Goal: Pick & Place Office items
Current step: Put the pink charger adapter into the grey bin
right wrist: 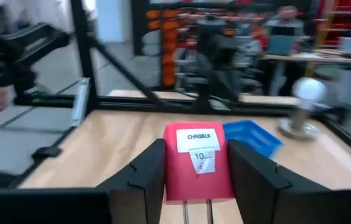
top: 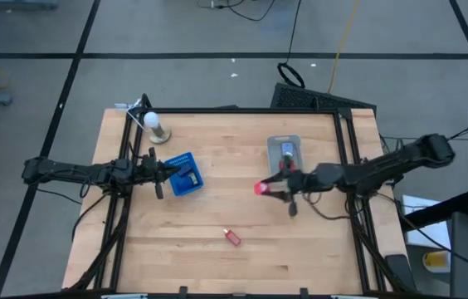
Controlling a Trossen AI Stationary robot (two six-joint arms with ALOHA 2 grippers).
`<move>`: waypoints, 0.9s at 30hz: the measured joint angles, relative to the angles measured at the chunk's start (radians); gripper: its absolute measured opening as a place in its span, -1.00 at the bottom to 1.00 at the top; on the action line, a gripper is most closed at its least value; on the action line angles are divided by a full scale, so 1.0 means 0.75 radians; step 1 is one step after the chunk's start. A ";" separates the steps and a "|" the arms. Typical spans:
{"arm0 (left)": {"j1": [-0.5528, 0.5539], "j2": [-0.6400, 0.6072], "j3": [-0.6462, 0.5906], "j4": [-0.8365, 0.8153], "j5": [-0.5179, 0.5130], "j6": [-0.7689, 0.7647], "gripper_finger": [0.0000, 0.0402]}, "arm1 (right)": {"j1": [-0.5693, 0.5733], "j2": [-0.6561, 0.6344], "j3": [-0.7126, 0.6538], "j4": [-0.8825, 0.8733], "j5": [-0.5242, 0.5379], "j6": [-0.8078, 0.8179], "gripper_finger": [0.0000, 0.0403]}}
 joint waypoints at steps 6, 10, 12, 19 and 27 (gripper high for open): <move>0.001 0.000 -0.001 0.002 -0.004 0.011 -0.95 | -0.028 -0.207 -0.365 0.366 0.083 0.079 -0.33; 0.000 0.000 -0.001 0.002 -0.004 0.011 -0.95 | 0.003 -0.266 -0.529 0.538 0.140 0.075 -0.33; 0.000 0.000 -0.001 0.002 -0.004 0.011 -0.95 | 0.021 -0.275 -0.583 0.623 0.175 0.065 -0.33; 0.001 0.000 -0.002 0.010 -0.014 0.012 -0.95 | 0.055 -0.275 -0.641 0.665 0.185 0.032 -0.33; 0.001 0.000 -0.002 0.010 -0.014 0.012 -0.95 | 0.054 -0.275 -0.644 0.628 0.203 0.027 -0.33</move>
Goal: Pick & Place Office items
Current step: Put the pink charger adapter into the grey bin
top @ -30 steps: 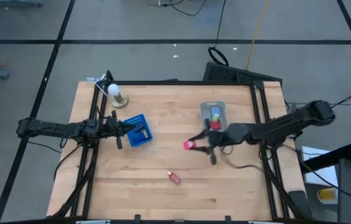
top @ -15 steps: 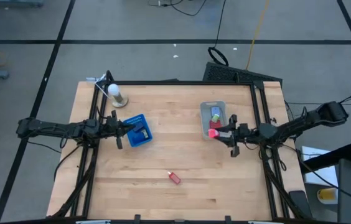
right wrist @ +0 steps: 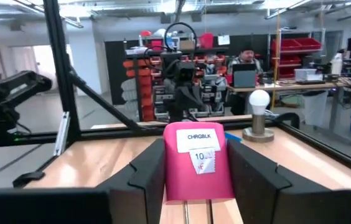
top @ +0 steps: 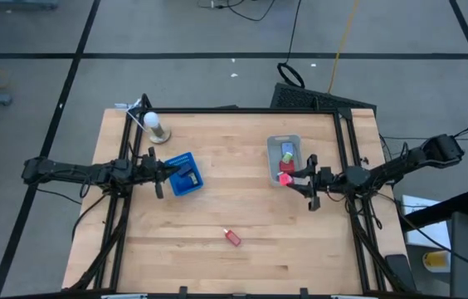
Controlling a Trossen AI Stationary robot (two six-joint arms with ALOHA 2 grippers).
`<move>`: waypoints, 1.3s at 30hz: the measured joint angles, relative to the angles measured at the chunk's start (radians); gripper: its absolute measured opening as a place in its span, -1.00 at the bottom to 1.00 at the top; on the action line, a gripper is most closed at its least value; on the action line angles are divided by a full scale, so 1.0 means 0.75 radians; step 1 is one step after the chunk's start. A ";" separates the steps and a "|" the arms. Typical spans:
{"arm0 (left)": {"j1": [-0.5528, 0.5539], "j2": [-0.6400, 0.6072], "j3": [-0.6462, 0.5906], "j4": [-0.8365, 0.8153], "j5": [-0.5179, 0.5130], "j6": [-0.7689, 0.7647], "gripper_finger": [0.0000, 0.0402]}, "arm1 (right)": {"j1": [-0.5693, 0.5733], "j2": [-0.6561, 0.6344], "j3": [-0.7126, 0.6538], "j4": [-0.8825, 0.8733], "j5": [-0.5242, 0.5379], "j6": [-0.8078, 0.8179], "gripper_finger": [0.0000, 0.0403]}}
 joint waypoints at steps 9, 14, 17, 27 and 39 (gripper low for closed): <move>0.000 0.000 0.001 -0.006 0.000 0.000 -0.95 | -0.001 0.002 0.105 -0.248 0.022 -0.048 -0.33; 0.000 0.000 0.001 0.000 0.000 0.000 -0.95 | -0.065 0.002 0.359 -0.741 0.122 -0.041 -0.33; 0.000 0.000 0.001 0.000 0.001 -0.004 -0.95 | -0.128 0.001 0.524 -1.049 0.179 0.024 -0.33; 0.000 0.000 0.001 -0.002 0.006 -0.024 -0.95 | -0.358 0.057 0.646 -1.491 0.283 0.139 -0.33; 0.000 0.000 0.001 -0.004 0.006 -0.019 -0.95 | -0.502 0.262 0.646 -1.598 0.164 0.185 -0.33</move>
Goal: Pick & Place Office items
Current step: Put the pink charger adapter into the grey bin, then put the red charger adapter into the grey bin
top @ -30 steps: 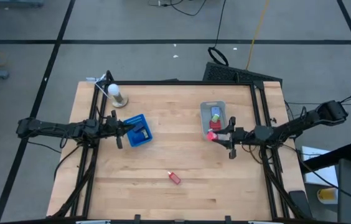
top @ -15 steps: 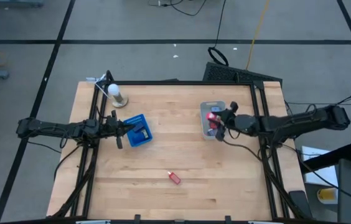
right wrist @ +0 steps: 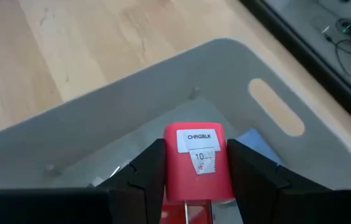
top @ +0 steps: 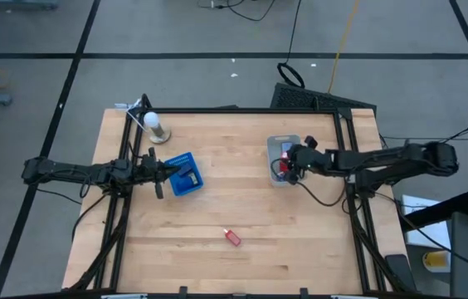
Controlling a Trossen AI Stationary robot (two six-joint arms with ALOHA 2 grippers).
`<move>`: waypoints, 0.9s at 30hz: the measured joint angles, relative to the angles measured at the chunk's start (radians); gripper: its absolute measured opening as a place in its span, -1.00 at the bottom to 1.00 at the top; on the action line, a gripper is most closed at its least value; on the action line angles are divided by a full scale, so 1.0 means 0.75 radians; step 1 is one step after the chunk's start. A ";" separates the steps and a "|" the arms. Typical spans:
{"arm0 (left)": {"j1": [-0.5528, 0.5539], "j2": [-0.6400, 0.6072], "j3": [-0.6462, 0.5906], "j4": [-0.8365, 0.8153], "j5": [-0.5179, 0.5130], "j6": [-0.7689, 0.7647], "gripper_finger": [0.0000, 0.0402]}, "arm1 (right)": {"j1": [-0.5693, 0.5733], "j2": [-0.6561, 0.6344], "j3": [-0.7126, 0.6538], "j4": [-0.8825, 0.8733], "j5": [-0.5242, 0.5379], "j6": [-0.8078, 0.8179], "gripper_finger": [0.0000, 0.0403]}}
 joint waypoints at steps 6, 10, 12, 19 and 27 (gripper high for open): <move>0.000 0.000 0.000 -0.002 -0.001 0.006 -0.95 | -0.034 0.050 0.001 0.005 -0.025 0.000 -0.33; 0.000 0.000 0.001 -0.004 -0.001 0.006 -0.95 | -0.036 0.062 -0.002 0.014 -0.054 -0.001 -0.33; 0.000 0.000 0.001 -0.005 -0.001 0.005 -0.95 | -0.035 0.062 -0.002 0.026 -0.055 -0.001 -0.28; 0.000 0.000 0.001 -0.005 -0.001 0.005 -0.95 | -0.035 0.061 -0.002 0.036 -0.053 0.032 0.12; 0.000 0.000 0.001 -0.005 0.015 -0.005 -0.95 | -0.006 -0.001 -0.001 0.144 -0.056 0.027 0.30</move>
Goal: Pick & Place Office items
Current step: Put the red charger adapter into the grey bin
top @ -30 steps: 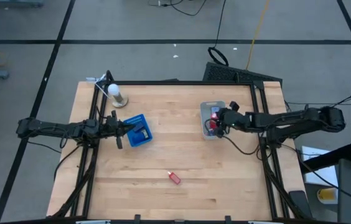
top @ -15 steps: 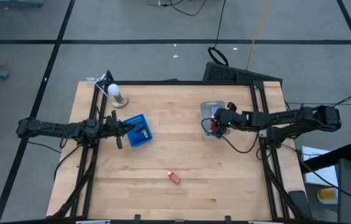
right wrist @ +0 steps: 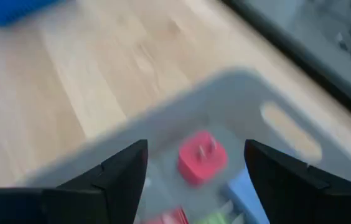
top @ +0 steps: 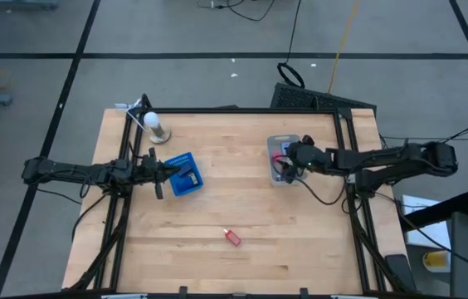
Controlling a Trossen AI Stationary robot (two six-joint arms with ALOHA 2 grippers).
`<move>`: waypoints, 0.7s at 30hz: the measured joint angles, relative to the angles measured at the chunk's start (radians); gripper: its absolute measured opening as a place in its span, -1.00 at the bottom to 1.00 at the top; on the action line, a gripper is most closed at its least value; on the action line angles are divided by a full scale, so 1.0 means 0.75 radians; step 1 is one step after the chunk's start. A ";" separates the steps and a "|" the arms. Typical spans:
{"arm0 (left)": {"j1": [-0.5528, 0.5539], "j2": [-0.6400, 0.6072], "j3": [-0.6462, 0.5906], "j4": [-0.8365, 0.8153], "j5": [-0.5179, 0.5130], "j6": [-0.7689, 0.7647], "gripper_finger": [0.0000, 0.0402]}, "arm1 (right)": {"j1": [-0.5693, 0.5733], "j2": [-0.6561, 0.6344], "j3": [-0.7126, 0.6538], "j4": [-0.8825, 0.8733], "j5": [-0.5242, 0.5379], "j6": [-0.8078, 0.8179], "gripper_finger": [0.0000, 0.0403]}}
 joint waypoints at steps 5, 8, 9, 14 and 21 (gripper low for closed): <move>0.000 0.000 0.000 -0.001 0.001 0.000 -0.95 | 0.067 -0.141 0.000 0.133 -0.008 -0.113 0.21; 0.000 0.000 0.000 -0.001 0.002 0.000 -0.95 | 0.080 -0.270 0.000 0.196 -0.105 -0.159 0.13; 0.000 0.000 0.000 -0.001 0.002 0.001 -0.95 | 0.080 -0.315 0.001 0.220 -0.163 -0.173 0.10; 0.000 0.000 0.000 -0.001 0.004 0.002 -0.95 | 0.082 -0.494 -0.043 0.321 -0.417 -0.205 -0.12; 0.000 0.000 0.000 -0.001 0.004 0.003 -0.95 | 0.069 -0.637 -0.195 0.487 -0.546 -0.218 -0.82</move>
